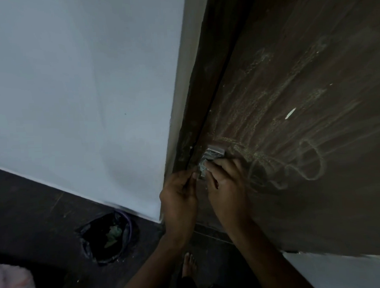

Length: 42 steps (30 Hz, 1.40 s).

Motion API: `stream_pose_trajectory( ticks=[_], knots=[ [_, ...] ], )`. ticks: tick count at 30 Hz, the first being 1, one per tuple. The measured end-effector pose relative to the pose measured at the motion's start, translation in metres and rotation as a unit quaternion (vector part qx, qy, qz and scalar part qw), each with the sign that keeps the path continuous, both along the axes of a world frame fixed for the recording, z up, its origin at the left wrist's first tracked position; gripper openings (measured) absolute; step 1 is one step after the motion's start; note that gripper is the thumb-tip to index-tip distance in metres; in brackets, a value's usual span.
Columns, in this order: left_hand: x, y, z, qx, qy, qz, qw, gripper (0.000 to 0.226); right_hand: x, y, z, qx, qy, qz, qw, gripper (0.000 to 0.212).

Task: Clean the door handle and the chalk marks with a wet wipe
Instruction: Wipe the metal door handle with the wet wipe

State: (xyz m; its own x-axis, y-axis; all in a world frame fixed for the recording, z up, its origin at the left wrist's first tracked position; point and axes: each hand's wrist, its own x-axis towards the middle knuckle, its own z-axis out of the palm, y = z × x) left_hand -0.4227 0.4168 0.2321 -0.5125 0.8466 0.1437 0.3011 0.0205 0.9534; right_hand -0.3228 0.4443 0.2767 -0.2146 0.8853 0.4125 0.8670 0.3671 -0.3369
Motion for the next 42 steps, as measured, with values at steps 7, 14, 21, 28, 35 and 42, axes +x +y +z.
stream_pose_trajectory(
  ticks=[7, 14, 21, 28, 35, 42],
  knots=[
    [0.001, -0.006, 0.004, 0.013, 0.001, 0.006, 1.0, 0.022, 0.002, 0.001, 0.005, -0.067, -0.005, -0.01, 0.998, 0.027],
    [-0.001, -0.009, 0.003, 0.023, 0.003, 0.006, 1.0, 0.025, 0.001, -0.008, 0.004, -0.046, -0.013, 0.036, 0.998, 0.026],
    [-0.001, -0.015, 0.007, 0.024, 0.008, -0.013, 1.0, 0.026, -0.018, -0.004, 0.002, -0.07, -0.075, 0.018, 0.995, 0.033],
    [-0.008, -0.021, 0.005, 0.012, 0.023, -0.014, 1.0, 0.032, -0.024, -0.002, 0.009, -0.026, -0.153, -0.056, 0.986, 0.018],
    [-0.012, -0.032, 0.003, -0.006, 0.022, 0.005, 1.0, 0.032, -0.043, -0.011, 0.003, -0.085, -0.206, -0.057, 0.973, 0.022],
    [-0.012, -0.036, 0.003, -0.019, 0.026, -0.016, 0.999, 0.031, -0.049, -0.008, 0.004, -0.052, -0.243, -0.054, 0.967, 0.009]
  ],
)
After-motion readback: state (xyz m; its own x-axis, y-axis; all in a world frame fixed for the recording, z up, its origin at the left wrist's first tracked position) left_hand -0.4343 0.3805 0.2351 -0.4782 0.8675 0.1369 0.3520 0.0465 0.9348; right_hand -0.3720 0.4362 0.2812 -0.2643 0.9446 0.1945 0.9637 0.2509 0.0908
